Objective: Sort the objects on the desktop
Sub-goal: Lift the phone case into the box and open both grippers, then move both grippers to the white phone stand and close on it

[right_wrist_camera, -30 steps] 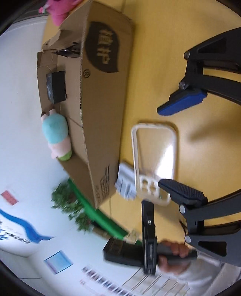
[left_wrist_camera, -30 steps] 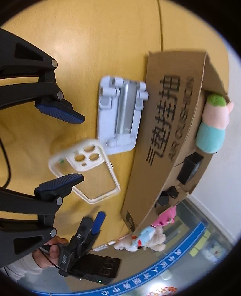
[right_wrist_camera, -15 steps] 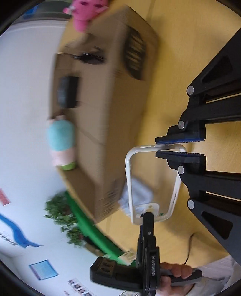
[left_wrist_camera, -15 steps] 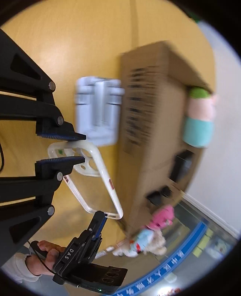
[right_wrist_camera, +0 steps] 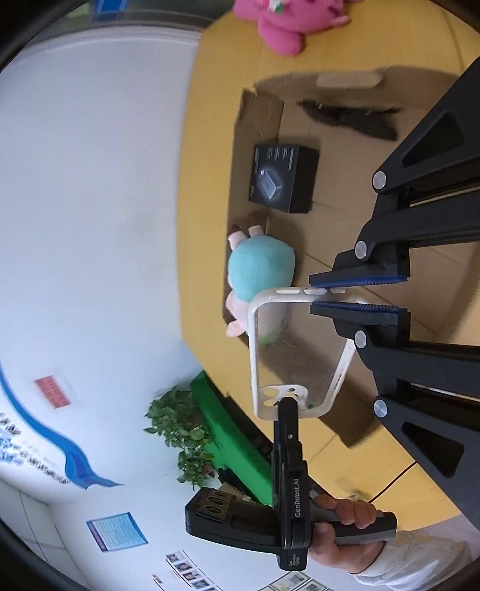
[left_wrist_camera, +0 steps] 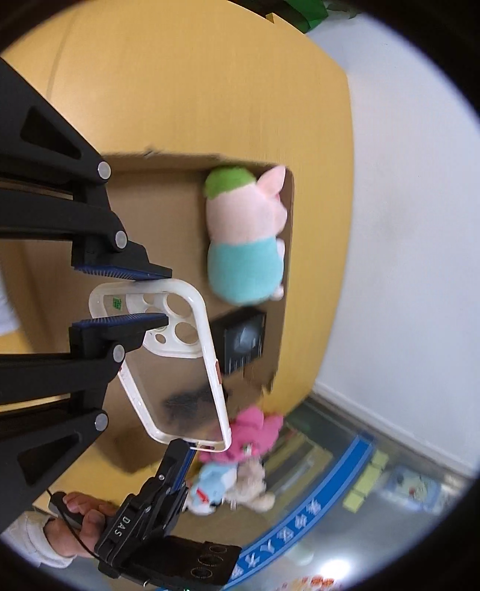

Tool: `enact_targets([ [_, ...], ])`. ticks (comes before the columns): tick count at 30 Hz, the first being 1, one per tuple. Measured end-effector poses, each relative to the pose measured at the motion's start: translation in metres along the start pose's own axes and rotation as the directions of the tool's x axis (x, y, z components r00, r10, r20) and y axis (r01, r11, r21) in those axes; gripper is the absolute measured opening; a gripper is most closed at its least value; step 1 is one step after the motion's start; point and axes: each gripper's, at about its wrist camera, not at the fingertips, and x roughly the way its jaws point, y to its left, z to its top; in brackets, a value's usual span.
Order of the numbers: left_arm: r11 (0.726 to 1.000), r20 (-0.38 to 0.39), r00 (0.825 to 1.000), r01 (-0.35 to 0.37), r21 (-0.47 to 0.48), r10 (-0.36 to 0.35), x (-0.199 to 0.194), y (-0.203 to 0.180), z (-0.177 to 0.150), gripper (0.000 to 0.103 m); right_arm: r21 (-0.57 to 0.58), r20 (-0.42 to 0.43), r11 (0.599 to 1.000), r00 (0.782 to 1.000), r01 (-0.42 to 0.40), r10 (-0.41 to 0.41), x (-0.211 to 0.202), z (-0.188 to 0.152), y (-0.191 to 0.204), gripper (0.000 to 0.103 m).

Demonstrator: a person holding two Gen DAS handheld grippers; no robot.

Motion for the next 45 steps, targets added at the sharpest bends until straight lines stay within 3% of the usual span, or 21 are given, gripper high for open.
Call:
enact_targets([
  [4, 0.997, -0.092, 0.993, -0.072, -0.020, 0.070, 0.043, 0.028, 0.018, 0.016, 0.038, -0.127, 0.999, 0.992, -0.002, 0.007, 0.062, 0.011, -0.018, 0.007],
  [8, 0.988, -0.200, 0.968, -0.157, -0.005, 0.153, 0.085, 0.046, 0.025, 0.016, 0.117, -0.285, 0.993, 0.958, -0.007, 0.040, 0.126, 0.007, -0.039, 0.007],
  [13, 0.965, -0.309, 0.915, -0.258, 0.045, 0.259, 0.122, 0.051, 0.026, 0.017, 0.196, -0.436, 0.981, 0.897, 0.011, 0.077, 0.180, -0.004, -0.057, 0.007],
  [17, 0.934, -0.343, 0.869, -0.343, 0.104, 0.357, 0.136, 0.049, 0.029, 0.019, 0.261, -0.501, 0.965, 0.856, 0.009, 0.128, 0.210, -0.011, -0.063, 0.007],
  [19, 0.920, -0.351, 0.850, -0.374, 0.119, 0.392, 0.138, 0.048, 0.029, 0.020, 0.271, -0.497, 0.962, 0.858, 0.015, 0.126, 0.216, -0.013, -0.063, 0.007],
  [24, 0.895, -0.330, 0.832, -0.421, 0.147, 0.446, 0.126, 0.044, 0.022, 0.021, 0.271, -0.452, 0.963, 0.881, -0.011, 0.138, 0.207, -0.015, -0.056, 0.010],
  [26, 0.900, -0.296, 0.850, -0.416, 0.129, 0.435, 0.106, 0.043, 0.019, 0.021, 0.251, -0.407, 0.967, 0.904, -0.029, 0.133, 0.190, -0.011, -0.051, 0.012],
  [27, 0.909, -0.281, 0.864, -0.402, 0.113, 0.417, 0.096, 0.041, 0.018, 0.022, 0.230, -0.380, 0.973, 0.917, -0.034, 0.122, 0.177, -0.008, -0.046, 0.018],
  [29, 0.910, -0.213, 0.885, -0.402, 0.098, 0.414, 0.065, 0.034, 0.012, 0.027, 0.182, -0.336, 0.983, 0.938, -0.029, 0.089, 0.153, -0.004, -0.035, 0.037],
  [31, 0.911, -0.116, 0.905, -0.399, 0.105, 0.409, 0.026, 0.019, 0.001, 0.037, 0.121, -0.262, 0.992, 0.964, -0.025, 0.056, 0.115, -0.002, -0.022, 0.064],
  [32, 0.913, -0.068, 0.913, -0.394, 0.108, 0.403, 0.008, 0.011, -0.006, 0.040, 0.103, -0.221, 0.995, 0.974, -0.018, 0.040, 0.096, -0.002, -0.017, 0.070],
  [34, 0.923, 0.057, 0.929, -0.369, 0.113, 0.365, -0.037, -0.008, -0.027, 0.069, 0.070, -0.123, 0.997, 0.992, -0.008, 0.017, 0.053, -0.007, -0.004, 0.089],
  [36, 0.936, 0.145, 0.937, -0.335, 0.111, 0.319, -0.070, -0.022, -0.053, 0.078, 0.029, -0.042, 1.000, 0.999, -0.007, 0.008, 0.015, -0.020, 0.010, 0.095],
  [38, 0.946, 0.167, 0.945, -0.301, 0.120, 0.280, -0.081, -0.026, -0.059, 0.078, -0.017, -0.009, 1.000, 1.000, -0.012, 0.012, -0.011, -0.040, 0.026, 0.098],
  [42, 0.978, 0.141, 0.973, -0.196, 0.071, 0.185, -0.090, -0.021, -0.113, 0.078, -0.077, -0.050, 0.997, 0.998, -0.033, 0.029, -0.023, -0.087, 0.057, 0.098],
  [45, 0.985, 0.099, 0.983, -0.161, 0.064, 0.155, -0.080, -0.010, -0.139, 0.078, -0.104, -0.114, 0.994, 0.993, -0.013, 0.001, -0.007, -0.125, 0.070, 0.097],
])
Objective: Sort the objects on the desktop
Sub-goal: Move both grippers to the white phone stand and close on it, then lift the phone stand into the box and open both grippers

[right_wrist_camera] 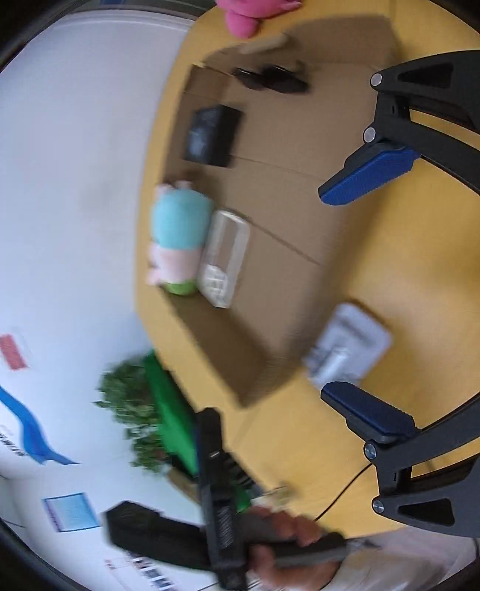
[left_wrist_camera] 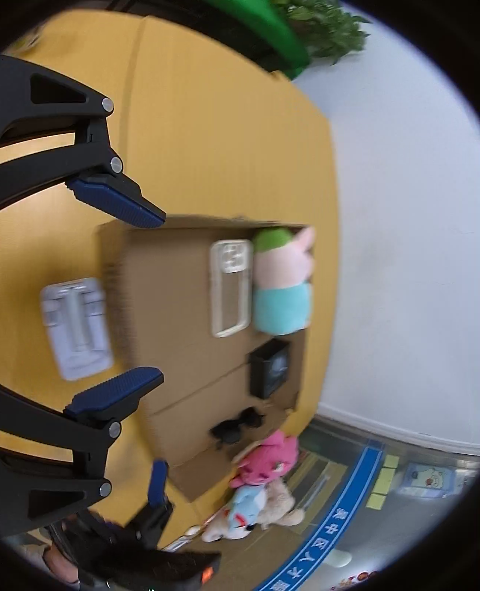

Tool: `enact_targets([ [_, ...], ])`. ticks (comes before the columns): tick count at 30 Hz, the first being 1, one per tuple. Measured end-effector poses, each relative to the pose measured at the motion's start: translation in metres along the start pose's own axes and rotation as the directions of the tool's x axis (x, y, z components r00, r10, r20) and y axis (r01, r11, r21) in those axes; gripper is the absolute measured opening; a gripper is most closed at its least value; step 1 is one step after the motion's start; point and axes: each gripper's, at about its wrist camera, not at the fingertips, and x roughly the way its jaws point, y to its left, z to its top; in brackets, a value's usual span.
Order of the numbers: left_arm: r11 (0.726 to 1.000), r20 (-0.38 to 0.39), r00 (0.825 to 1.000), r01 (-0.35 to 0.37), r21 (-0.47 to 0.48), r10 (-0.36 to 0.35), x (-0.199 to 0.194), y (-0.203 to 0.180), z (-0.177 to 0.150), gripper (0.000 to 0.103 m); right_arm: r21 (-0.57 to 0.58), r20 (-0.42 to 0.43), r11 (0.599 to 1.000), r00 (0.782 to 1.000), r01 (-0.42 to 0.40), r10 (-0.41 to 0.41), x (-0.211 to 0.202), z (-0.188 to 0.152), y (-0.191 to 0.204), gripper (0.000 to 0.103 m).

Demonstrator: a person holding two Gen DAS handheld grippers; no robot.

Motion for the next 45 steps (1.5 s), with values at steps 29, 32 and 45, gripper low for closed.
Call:
enact_targets([
  [29, 0.993, -0.204, 0.974, 0.086, -0.078, -0.101, 0.078, 0.009, -0.088, 0.029, 0.130, -0.094, 0.991, 0.995, -0.027, 0.039, 0.088, -0.041, 0.021, 0.043],
  [32, 0.993, -0.195, 0.976, 0.079, -0.086, -0.095, 0.071, 0.006, -0.090, 0.029, 0.144, -0.087, 0.989, 0.995, -0.040, 0.053, 0.081, -0.046, 0.022, 0.038],
  [45, 0.988, 0.046, 0.990, 0.127, 0.083, -0.131, 0.001, -0.064, 0.003, 0.029, 0.109, 0.198, 0.994, 0.979, 0.027, -0.049, -0.034, 0.004, 0.011, 0.037],
])
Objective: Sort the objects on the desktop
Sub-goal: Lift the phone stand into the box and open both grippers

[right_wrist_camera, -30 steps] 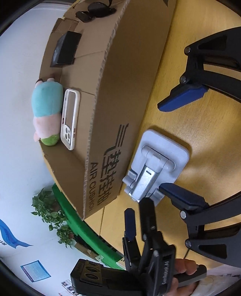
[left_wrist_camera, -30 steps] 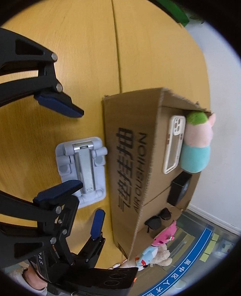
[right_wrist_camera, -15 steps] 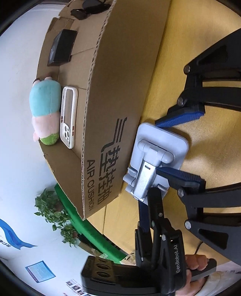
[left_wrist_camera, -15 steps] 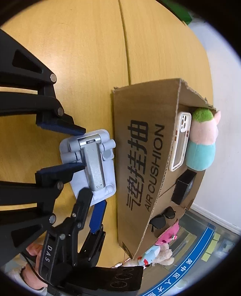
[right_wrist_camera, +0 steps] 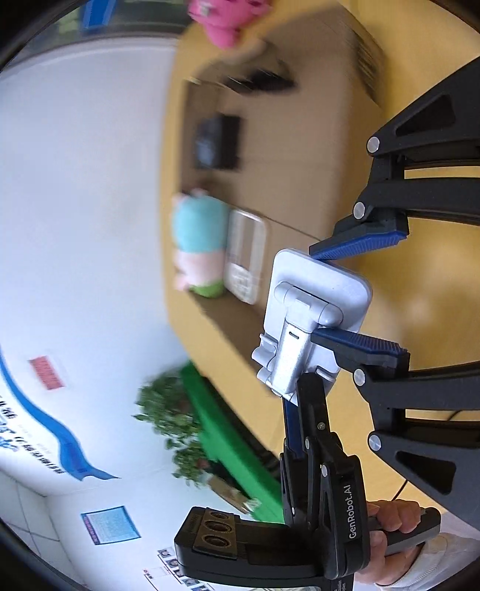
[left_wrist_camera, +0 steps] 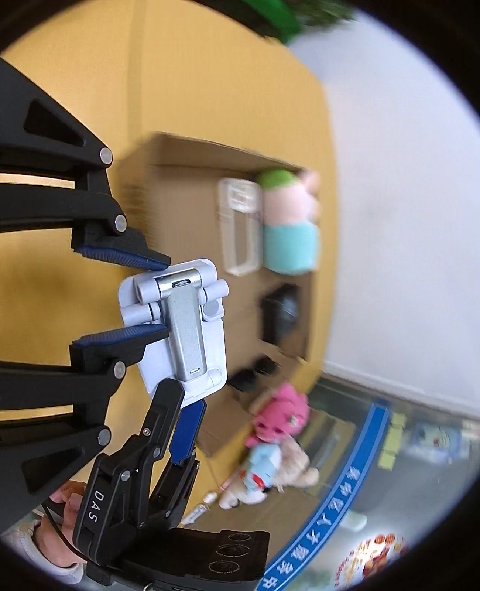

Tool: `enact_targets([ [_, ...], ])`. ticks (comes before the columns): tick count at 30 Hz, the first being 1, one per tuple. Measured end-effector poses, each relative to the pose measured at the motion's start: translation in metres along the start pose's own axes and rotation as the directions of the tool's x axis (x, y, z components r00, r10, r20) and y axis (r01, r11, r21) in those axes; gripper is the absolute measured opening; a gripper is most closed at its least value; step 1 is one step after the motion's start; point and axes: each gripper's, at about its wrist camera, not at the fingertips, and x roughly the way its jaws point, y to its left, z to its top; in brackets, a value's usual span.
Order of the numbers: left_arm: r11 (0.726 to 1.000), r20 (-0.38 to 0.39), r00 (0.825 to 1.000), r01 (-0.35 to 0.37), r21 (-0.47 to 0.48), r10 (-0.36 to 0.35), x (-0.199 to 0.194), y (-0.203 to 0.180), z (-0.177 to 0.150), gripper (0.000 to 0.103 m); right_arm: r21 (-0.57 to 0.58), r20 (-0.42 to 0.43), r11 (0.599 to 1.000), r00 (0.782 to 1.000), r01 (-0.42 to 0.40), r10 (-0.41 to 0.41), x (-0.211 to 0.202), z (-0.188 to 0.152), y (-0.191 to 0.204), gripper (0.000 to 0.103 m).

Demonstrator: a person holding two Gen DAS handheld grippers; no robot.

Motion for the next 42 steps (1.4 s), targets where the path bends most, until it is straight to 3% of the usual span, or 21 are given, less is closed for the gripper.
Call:
enact_targets([
  [5, 0.998, 0.039, 0.998, 0.046, 0.045, -0.048, 0.019, -0.018, 0.058, 0.029, -0.036, 0.071, 0.998, 0.996, 0.060, -0.058, -0.020, 0.055, -0.031, 0.037],
  [9, 0.997, 0.027, 0.997, 0.068, 0.040, -0.069, 0.048, -0.019, 0.092, 0.029, -0.030, 0.055, 0.997, 0.996, 0.072, -0.070, -0.012, 0.090, -0.060, 0.037],
  [12, 0.998, -0.002, 0.998, 0.059, 0.031, -0.059, 0.063, -0.010, 0.101, 0.029, -0.025, 0.024, 0.997, 0.998, 0.066, -0.066, 0.005, 0.103, -0.071, 0.037],
  [18, 0.999, -0.104, 0.995, 0.003, -0.035, -0.007, 0.085, 0.032, 0.088, 0.029, 0.030, -0.077, 0.999, 0.997, -0.014, 0.016, 0.063, 0.100, -0.073, 0.037],
  [22, 0.995, -0.202, 0.978, -0.059, -0.075, 0.043, 0.100, 0.064, 0.067, 0.029, 0.073, -0.176, 0.996, 0.982, -0.057, 0.069, 0.109, 0.087, -0.064, 0.037],
  [25, 0.989, -0.283, 0.957, -0.097, -0.107, 0.063, 0.112, 0.081, 0.052, 0.029, 0.123, -0.264, 0.989, 0.958, -0.079, 0.110, 0.145, 0.073, -0.063, 0.037],
  [29, 0.982, -0.392, 0.914, -0.154, -0.106, 0.101, 0.131, 0.093, 0.033, 0.028, 0.148, -0.371, 0.987, 0.922, -0.060, 0.112, 0.175, 0.056, -0.053, 0.037],
  [33, 0.978, -0.428, 0.889, -0.205, -0.048, 0.165, 0.136, 0.089, 0.029, 0.027, 0.188, -0.449, 0.982, 0.887, -0.028, 0.111, 0.195, 0.043, -0.051, 0.036],
  [36, 0.971, -0.448, 0.869, -0.239, -0.013, 0.208, 0.140, 0.084, 0.029, 0.027, 0.185, -0.467, 0.983, 0.879, -0.012, 0.099, 0.195, 0.044, -0.048, 0.036],
  [39, 0.973, -0.442, 0.877, -0.228, -0.033, 0.190, 0.134, 0.082, 0.026, 0.027, 0.182, -0.478, 0.983, 0.872, -0.024, 0.109, 0.192, 0.040, -0.041, 0.037],
  [41, 0.969, -0.415, 0.886, -0.243, -0.040, 0.205, 0.125, 0.083, 0.025, 0.027, 0.167, -0.452, 0.986, 0.887, -0.022, 0.096, 0.181, 0.042, -0.040, 0.038],
  [42, 0.969, -0.382, 0.901, -0.243, -0.052, 0.205, 0.116, 0.082, 0.026, 0.027, 0.148, -0.426, 0.989, 0.902, -0.012, 0.075, 0.170, 0.045, -0.040, 0.044],
])
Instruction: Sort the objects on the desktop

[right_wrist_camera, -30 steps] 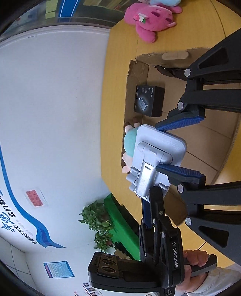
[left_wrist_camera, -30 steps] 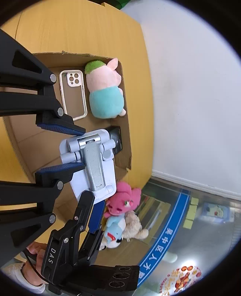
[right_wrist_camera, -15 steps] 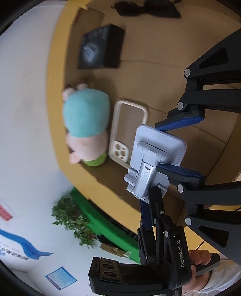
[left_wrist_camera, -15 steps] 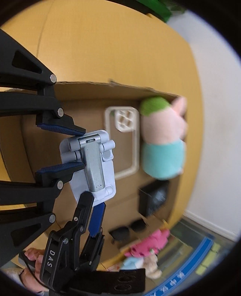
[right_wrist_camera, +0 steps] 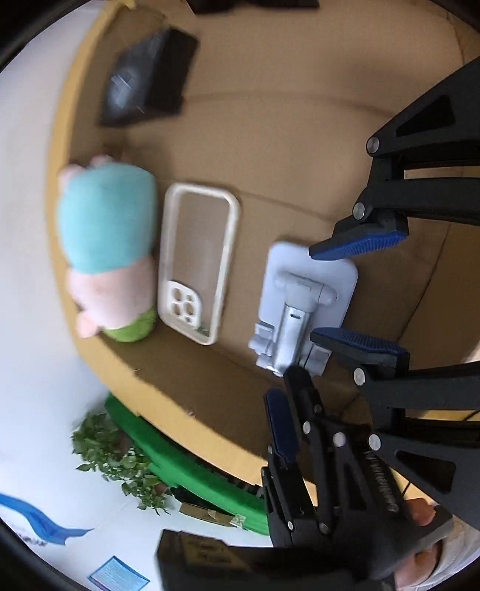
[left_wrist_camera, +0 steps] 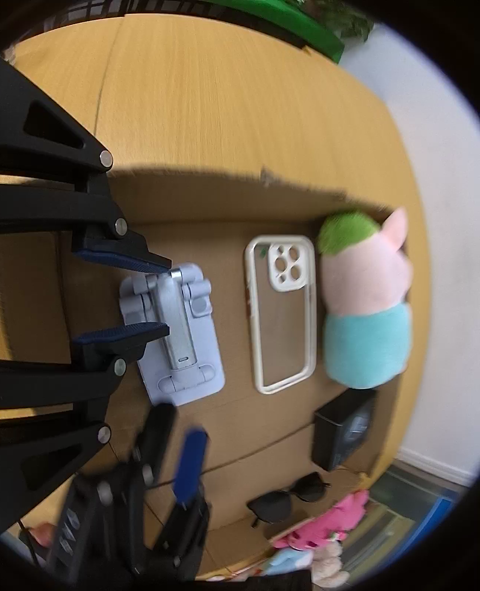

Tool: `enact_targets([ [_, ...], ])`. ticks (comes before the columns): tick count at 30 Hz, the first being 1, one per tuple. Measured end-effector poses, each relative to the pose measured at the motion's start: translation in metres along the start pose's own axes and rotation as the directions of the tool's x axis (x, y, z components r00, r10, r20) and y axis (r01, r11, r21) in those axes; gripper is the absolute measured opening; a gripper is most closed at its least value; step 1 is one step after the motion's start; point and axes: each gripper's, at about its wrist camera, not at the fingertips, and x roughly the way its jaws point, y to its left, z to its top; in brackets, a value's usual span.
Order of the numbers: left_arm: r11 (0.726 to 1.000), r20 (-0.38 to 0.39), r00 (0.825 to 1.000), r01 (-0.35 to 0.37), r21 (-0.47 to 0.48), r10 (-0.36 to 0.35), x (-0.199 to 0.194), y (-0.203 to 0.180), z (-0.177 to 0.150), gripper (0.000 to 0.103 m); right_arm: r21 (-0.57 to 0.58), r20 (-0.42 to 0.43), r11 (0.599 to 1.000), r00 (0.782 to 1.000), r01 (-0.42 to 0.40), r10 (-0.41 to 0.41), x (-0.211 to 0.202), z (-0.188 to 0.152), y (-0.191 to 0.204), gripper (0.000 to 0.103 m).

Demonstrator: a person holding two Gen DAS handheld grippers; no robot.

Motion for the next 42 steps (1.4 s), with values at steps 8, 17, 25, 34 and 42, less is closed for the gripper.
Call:
enact_targets([
  [8, 0.999, 0.451, 0.892, 0.022, -0.036, -0.004, -0.080, -0.004, -0.061, 0.076, -0.082, 0.490, 0.954, 0.846, 0.287, -0.212, -0.131, -0.061, -0.012, 0.102],
  [17, 0.997, 0.565, 0.822, -0.032, -0.075, 0.069, -0.031, -0.041, -0.083, 0.077, 0.055, 0.553, 0.934, 0.768, 0.352, -0.322, -0.134, -0.123, -0.069, 0.103],
  [25, 0.976, 0.615, 0.759, -0.194, -0.097, 0.212, -0.021, -0.058, -0.087, 0.081, 0.053, 0.586, 0.929, 0.742, 0.366, -0.326, -0.117, -0.135, -0.083, 0.103],
  [34, 0.977, 0.613, 0.763, -0.192, -0.092, 0.208, -0.018, -0.057, -0.089, 0.084, 0.048, 0.598, 0.928, 0.733, 0.370, -0.323, -0.117, -0.135, -0.085, 0.103],
  [42, 0.978, 0.612, 0.764, -0.188, -0.089, 0.203, -0.018, -0.057, -0.088, 0.085, 0.047, 0.599, 0.928, 0.733, 0.369, -0.322, -0.116, -0.135, -0.084, 0.103],
])
